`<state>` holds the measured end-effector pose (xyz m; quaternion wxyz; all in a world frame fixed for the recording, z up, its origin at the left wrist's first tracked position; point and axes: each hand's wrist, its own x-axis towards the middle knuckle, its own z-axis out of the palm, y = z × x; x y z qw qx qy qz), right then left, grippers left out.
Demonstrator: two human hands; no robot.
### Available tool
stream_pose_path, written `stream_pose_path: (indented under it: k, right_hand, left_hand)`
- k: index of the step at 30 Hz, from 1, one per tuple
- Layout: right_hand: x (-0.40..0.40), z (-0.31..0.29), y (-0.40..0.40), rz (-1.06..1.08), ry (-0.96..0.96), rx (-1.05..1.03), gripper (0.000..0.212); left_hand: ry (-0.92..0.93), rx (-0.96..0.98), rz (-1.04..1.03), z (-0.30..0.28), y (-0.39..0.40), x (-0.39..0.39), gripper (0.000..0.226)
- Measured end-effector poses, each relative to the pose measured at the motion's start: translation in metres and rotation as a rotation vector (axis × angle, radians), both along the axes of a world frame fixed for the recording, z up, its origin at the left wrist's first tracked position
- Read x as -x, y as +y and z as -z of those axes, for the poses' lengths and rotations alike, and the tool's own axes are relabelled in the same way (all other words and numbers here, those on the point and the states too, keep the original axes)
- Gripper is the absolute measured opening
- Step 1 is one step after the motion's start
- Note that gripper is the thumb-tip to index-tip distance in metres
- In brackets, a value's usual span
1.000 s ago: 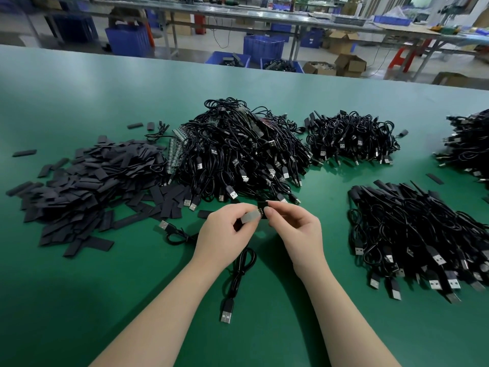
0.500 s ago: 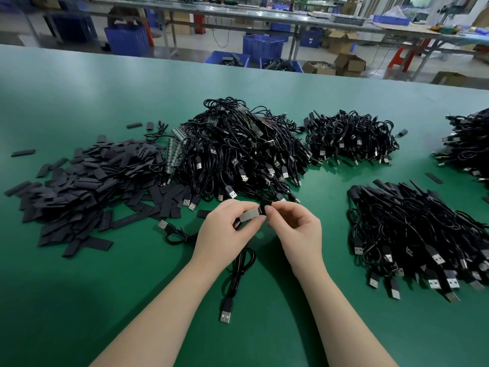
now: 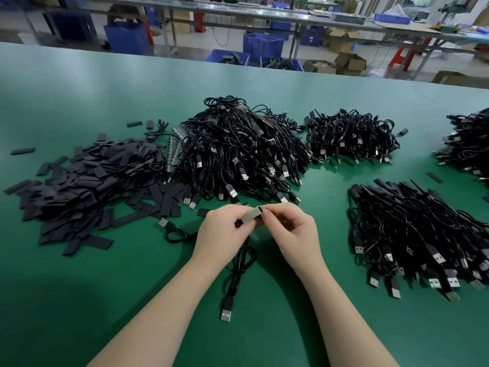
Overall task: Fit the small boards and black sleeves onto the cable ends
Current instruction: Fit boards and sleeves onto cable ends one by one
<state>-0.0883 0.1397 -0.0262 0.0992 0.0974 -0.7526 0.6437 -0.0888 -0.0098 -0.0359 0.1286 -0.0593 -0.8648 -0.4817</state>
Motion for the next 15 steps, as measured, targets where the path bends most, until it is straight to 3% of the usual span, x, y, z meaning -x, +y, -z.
stream_pose_path:
  k: [12, 15]
  right_hand:
    - [0.0047, 0.0041, 0.0096, -0.036, -0.066, -0.081, 0.019]
    - [0.0055, 0.0048, 0.0091, -0.025, -0.072, -0.087, 0.026]
  left_hand:
    - [-0.132, 0.025, 0.052, 0.0011, -0.0011, 0.0003, 0.012]
    - [-0.132, 0.007, 0.066, 0.0018, -0.0012, -0.0001, 0.011]
